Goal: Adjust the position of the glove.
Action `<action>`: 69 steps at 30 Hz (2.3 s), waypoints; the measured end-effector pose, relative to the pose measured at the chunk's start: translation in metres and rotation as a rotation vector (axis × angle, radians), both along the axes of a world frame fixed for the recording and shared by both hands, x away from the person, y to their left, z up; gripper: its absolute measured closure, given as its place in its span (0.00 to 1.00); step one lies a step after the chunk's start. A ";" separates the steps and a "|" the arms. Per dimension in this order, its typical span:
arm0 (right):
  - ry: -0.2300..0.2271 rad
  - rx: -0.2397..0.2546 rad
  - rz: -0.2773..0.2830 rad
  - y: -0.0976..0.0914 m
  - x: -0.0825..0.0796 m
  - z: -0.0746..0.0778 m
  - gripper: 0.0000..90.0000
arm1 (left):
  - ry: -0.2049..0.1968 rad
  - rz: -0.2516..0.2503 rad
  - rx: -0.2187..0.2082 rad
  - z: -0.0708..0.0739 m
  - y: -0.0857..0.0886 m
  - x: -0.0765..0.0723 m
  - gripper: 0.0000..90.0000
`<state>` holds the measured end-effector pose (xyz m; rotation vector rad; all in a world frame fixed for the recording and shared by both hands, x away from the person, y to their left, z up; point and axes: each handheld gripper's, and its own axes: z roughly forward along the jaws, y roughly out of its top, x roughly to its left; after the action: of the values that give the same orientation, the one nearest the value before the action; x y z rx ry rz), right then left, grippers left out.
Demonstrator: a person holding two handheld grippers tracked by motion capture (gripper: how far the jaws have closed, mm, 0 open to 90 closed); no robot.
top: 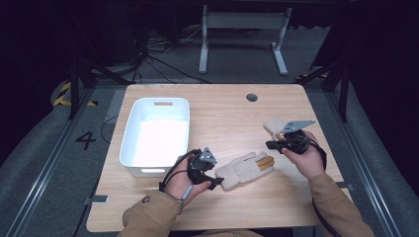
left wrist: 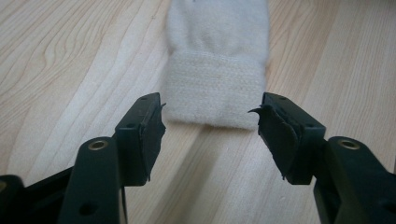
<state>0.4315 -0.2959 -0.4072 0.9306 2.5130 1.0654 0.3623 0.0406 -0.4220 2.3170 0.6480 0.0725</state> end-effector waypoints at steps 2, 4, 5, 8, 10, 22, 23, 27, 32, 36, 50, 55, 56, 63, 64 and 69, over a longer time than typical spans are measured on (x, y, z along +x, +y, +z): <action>0.009 0.023 0.004 0.004 0.003 0.000 0.99 | -0.001 -0.002 -0.009 0.002 0.000 -0.001 0.44; 0.016 0.032 0.016 0.009 0.006 0.000 0.99 | -0.003 -0.006 -0.013 0.003 -0.001 -0.002 0.43; 0.016 0.032 0.016 0.009 0.006 0.000 0.99 | -0.007 -0.011 -0.019 0.003 0.000 -0.003 0.43; 0.031 0.034 0.034 0.019 0.016 -0.002 0.99 | -0.008 -0.016 -0.026 0.005 0.002 -0.005 0.41; 0.038 0.032 0.042 0.023 0.021 -0.005 0.99 | -0.006 -0.014 -0.032 0.005 0.003 -0.005 0.39; 0.065 0.007 0.070 0.040 0.032 -0.036 0.99 | 0.005 -0.023 -0.036 0.004 0.004 -0.005 0.37; 0.065 0.007 0.070 0.040 0.032 -0.036 0.99 | 0.005 -0.023 -0.036 0.004 0.004 -0.005 0.37; 0.078 -0.024 0.081 0.044 0.031 -0.039 0.99 | 0.010 -0.023 -0.038 0.003 0.004 -0.004 0.37; 0.090 -0.047 0.076 0.043 0.030 -0.039 0.99 | 0.013 -0.017 -0.039 0.002 0.005 -0.003 0.37; 0.100 -0.066 0.086 0.040 0.028 -0.039 1.00 | 0.013 -0.011 -0.047 0.004 0.005 -0.002 0.37; 0.143 -0.120 0.102 0.030 0.007 -0.036 1.00 | 0.006 -0.036 -0.064 0.009 -0.001 0.004 0.37; 0.149 -0.147 0.111 0.030 -0.001 -0.034 1.00 | 0.014 -0.039 -0.065 0.010 -0.003 0.004 0.36; 0.150 -0.156 0.114 0.030 -0.002 -0.034 1.00 | 0.013 -0.043 -0.069 0.010 -0.003 0.005 0.36; 0.147 -0.139 0.112 0.026 -0.006 -0.030 0.99 | 0.006 -0.044 -0.076 0.012 -0.003 0.007 0.36; 0.128 -0.125 0.099 0.025 -0.006 -0.028 0.92 | 0.007 -0.040 -0.075 0.012 -0.003 0.007 0.36; 0.045 -0.043 0.031 0.016 -0.004 -0.019 0.75 | 0.007 -0.036 -0.077 0.013 -0.001 0.007 0.36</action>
<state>0.4277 -0.2802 -0.4258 0.9159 2.5842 1.0067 0.3696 0.0398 -0.4087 2.2545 0.6022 0.0222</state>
